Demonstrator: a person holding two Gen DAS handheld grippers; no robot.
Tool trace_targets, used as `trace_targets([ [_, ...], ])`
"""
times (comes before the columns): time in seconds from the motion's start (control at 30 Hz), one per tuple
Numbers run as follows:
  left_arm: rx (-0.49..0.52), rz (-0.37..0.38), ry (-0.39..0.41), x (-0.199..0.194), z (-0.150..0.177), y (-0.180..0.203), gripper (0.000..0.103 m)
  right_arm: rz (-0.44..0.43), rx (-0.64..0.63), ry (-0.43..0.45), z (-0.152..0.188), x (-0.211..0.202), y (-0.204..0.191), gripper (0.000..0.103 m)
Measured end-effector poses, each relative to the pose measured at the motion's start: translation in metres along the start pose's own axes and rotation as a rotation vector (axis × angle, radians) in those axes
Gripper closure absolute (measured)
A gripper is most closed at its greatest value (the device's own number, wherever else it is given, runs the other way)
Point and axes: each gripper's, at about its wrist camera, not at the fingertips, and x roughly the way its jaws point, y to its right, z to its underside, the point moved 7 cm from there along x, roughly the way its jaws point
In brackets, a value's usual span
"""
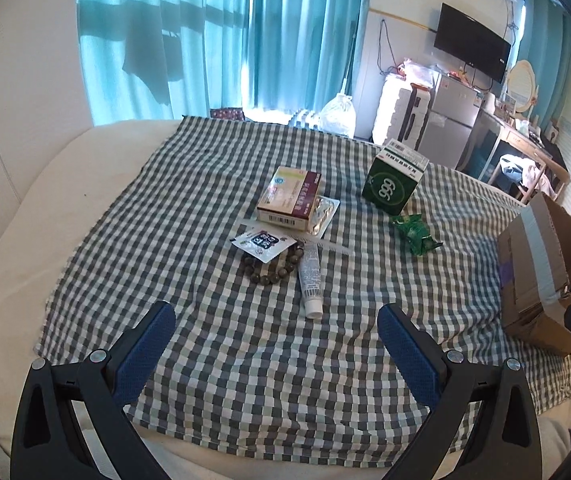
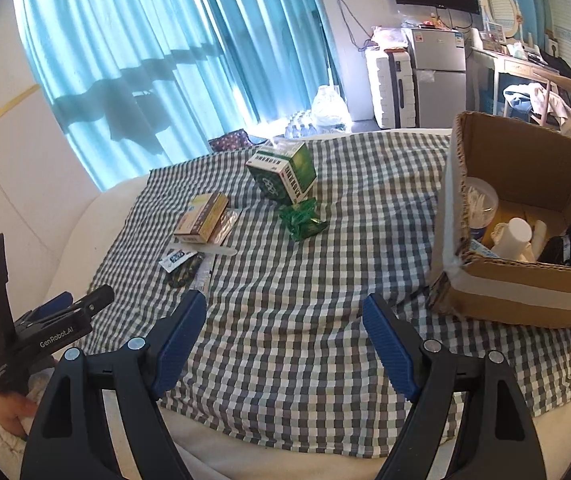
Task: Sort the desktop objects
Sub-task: 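Grasp the amoxicillin box with the left tool while the right tool grasps the green snack bag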
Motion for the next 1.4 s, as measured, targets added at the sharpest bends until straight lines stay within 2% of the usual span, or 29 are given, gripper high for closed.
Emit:
trace_targets([
  [0.37,-0.03,0.006,-0.079,0.055,0.016,-0.022,0.0,0.004,-0.045,-0.022,0.002,0.046,-0.013,0.022],
  [0.63,-0.02,-0.019,-0.117,0.09,0.009,-0.029,0.0,0.016,-0.069,-0.069,-0.008,0.089,-0.014,0.021],
  [0.8,-0.035,-0.009,-0.119,0.11,-0.008,-0.027,0.0,0.011,-0.074,-0.08,-0.022,0.117,-0.016,0.021],
  [1.03,0.035,0.042,-0.104,0.144,-0.044,0.001,0.0,0.012,-0.075,-0.075,-0.046,0.15,-0.013,0.021],
  [1.23,0.078,0.05,-0.122,0.187,-0.065,0.015,0.0,0.023,-0.069,-0.073,-0.067,0.183,-0.002,0.021],
  [1.4,0.093,0.054,-0.144,0.22,-0.079,0.018,0.0,0.077,-0.094,-0.107,-0.075,0.22,0.009,0.021],
])
